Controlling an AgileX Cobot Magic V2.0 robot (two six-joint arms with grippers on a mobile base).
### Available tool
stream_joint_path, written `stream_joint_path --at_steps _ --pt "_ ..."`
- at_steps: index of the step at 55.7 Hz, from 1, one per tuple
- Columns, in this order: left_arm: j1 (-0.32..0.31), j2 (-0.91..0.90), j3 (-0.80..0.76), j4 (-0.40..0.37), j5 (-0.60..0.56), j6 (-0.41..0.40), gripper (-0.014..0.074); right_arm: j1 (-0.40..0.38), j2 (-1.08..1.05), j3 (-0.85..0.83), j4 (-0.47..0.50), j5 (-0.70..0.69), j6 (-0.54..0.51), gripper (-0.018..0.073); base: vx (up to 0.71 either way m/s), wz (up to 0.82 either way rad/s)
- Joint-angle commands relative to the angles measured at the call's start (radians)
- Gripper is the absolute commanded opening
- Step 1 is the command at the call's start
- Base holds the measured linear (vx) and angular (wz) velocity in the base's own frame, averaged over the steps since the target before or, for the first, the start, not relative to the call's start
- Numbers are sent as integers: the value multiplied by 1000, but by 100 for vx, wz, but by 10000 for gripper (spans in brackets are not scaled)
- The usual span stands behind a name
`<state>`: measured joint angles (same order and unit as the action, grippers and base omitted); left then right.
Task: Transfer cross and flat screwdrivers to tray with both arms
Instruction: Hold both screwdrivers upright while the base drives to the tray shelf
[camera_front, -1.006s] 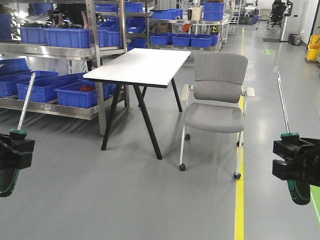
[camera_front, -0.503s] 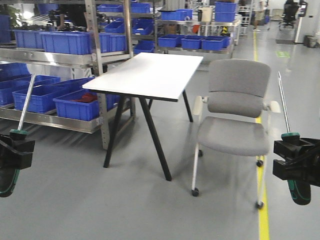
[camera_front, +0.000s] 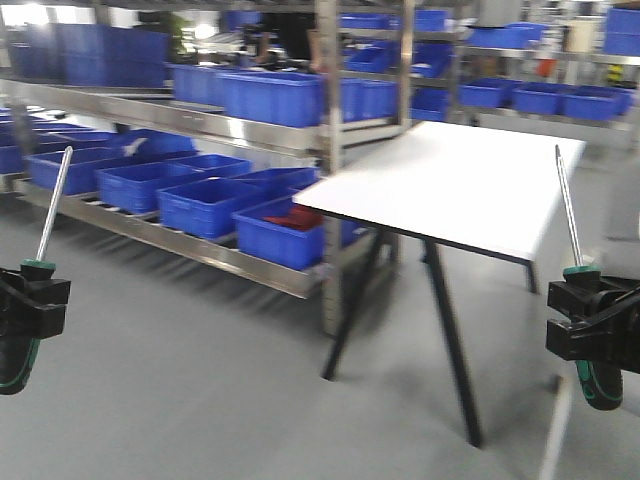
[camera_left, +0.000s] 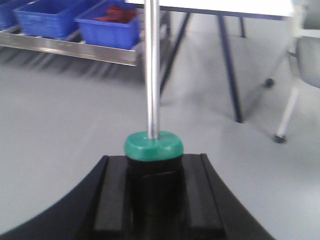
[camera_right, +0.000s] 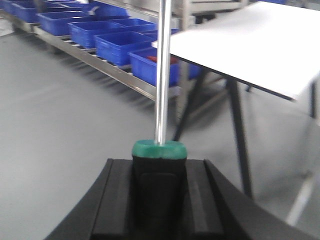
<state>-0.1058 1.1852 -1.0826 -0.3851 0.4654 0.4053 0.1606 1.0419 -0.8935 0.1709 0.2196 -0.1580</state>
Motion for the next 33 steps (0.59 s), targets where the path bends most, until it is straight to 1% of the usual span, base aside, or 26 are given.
stream_joint_path --at_steps 1,33 --pt "-5 -24 -32 -23 -82 -10 0 -3 -20 -34 0 -90 -2 -8 62 72" --pt "-5 -25 -32 -23 -83 -10 0 -3 -19 -34 0 -91 -2 -8 61 74"
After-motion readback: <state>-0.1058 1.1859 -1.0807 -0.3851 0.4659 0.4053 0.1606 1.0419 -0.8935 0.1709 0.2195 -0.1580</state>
